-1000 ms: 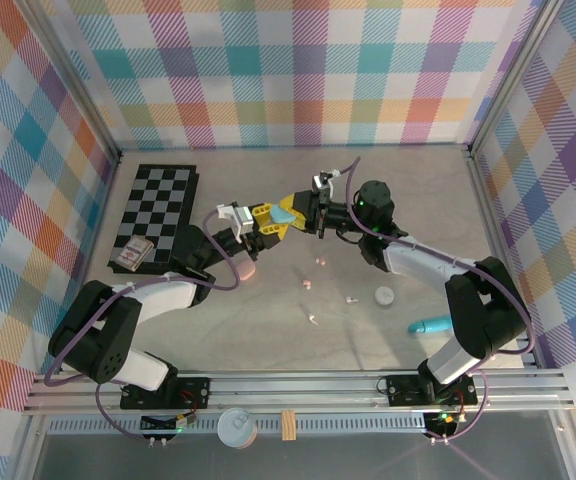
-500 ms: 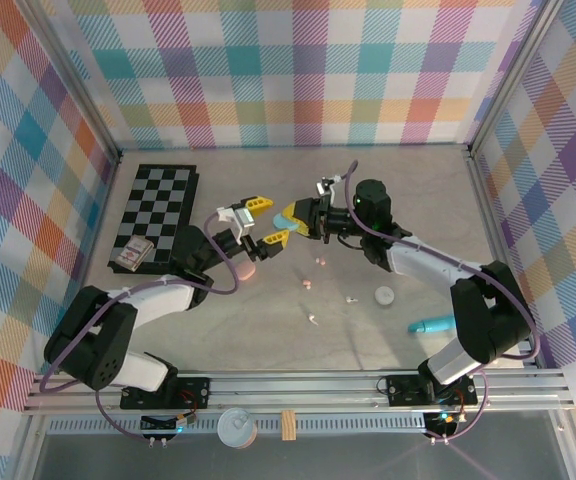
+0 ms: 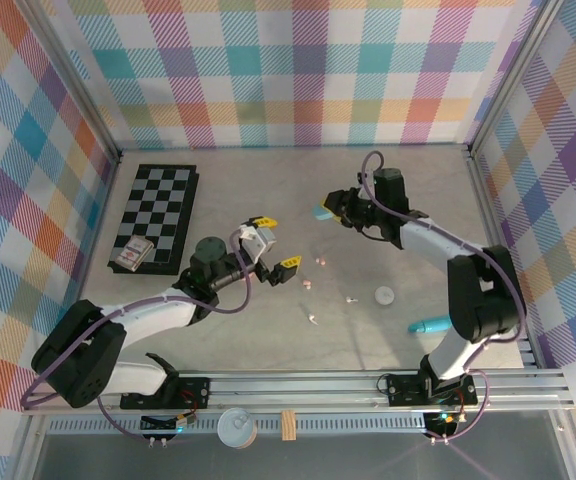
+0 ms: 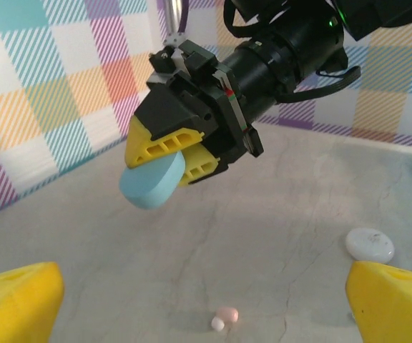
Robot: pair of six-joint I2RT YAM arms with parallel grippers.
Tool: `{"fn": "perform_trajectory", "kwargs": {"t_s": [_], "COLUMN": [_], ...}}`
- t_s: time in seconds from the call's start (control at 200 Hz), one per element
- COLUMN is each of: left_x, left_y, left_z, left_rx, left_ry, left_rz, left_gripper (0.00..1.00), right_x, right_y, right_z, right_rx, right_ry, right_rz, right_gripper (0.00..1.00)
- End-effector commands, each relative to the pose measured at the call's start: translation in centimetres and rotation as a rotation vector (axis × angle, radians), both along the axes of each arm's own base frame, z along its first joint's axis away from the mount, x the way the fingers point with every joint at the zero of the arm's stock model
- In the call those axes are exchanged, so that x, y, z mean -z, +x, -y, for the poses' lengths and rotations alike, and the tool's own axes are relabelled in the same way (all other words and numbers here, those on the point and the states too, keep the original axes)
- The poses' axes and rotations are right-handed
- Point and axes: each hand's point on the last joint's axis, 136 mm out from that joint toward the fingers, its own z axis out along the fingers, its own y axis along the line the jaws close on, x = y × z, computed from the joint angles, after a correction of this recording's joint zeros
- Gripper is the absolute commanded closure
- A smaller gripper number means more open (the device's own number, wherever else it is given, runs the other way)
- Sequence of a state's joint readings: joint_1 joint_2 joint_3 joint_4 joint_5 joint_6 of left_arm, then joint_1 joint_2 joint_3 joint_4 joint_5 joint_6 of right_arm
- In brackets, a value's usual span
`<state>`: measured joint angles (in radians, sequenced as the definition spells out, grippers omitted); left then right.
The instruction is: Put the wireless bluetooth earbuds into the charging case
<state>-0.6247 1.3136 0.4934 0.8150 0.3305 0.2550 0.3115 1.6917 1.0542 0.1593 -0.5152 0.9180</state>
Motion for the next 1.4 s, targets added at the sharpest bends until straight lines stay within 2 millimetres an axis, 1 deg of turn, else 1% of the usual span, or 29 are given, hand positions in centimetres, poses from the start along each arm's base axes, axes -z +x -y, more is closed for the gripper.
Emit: {"fn": "perform_trajectory", "kwargs": {"t_s": [0.0,0.115,0.14,0.235,0.41,0.48,0.64,0.7,0.77,0.835,0.96,1.08,1.15,1.225,1.265,1.335,1.395], "left_x": [1.2,1.6,1.8,2.2,2.5,2.6,3.5,3.8,4.1,4.2,4.0,4.7,5.1,5.7,6.4,7.4,8.7], "left_y": [0.5,0.4,0.4,0.5,0.4,0.4,1.3,1.5,1.6,1.6,1.8,2.6,3.0,3.2,3.0,2.6,2.2], "left_z": [-0.8,-0.5,-0.5,-0.6,-1.0,-1.2,-2.9,-3.5,-4.2,-4.9,-5.5,-6.9,-7.8,-8.9,-9.3,-9.8,-10.7], "left_rx": [-0.091,-0.093,-0.096,-0.107,-0.124,-0.135,-0.251,-0.284,-0.322,-0.351,-0.374,-0.412,-0.439,-0.461,-0.451,-0.426,-0.427], "left_ry": [0.028,0.022,0.021,0.028,0.040,0.045,0.076,0.107,0.152,0.201,0.286,0.394,0.430,0.481,0.526,0.612,0.685], "left_rz": [-0.033,-0.055,-0.063,-0.086,-0.106,-0.117,-0.175,-0.199,-0.232,-0.252,-0.261,-0.279,-0.297,-0.341,-0.377,-0.428,-0.483], "left_gripper": [0.00,0.00,0.00,0.00,0.00,0.00,0.00,0.00,0.00,0.00,0.00,0.00,0.00,0.00,0.00,0.00,0.00], "right_x": [1.5,3.1,3.8,5.3,8.0,8.9,11.1,11.5,11.9,12.1,12.2,11.4,10.5,9.0,8.1,6.7,5.6], "right_y": [2.1,4.1,4.5,5.8,7.5,8.0,8.4,8.6,8.6,8.6,8.6,8.5,8.3,7.8,7.5,6.7,5.9], "right_z": [0.6,0.7,0.7,0.5,0.5,0.6,0.9,1.2,1.7,2.3,3.8,5.9,7.1,7.8,7.9,7.7,7.4], "right_rx": [0.018,0.028,0.028,0.036,0.048,0.052,0.057,0.067,0.077,0.087,0.109,0.149,0.167,0.157,0.142,0.098,0.045], "right_ry": [-0.096,-0.131,-0.135,-0.145,-0.192,-0.208,-0.236,-0.245,-0.264,-0.285,-0.336,-0.408,-0.458,-0.499,-0.512,-0.524,-0.525], "right_rz": [0.031,0.012,-0.005,-0.029,-0.080,-0.099,-0.154,-0.160,-0.167,-0.173,-0.174,-0.146,-0.118,-0.063,-0.028,0.032,0.080], "right_gripper": [0.77,0.76,0.75,0.74,0.72,0.72,0.71,0.70,0.67,0.61,0.51,0.39,0.32,0.25,0.20,0.16,0.09]}}
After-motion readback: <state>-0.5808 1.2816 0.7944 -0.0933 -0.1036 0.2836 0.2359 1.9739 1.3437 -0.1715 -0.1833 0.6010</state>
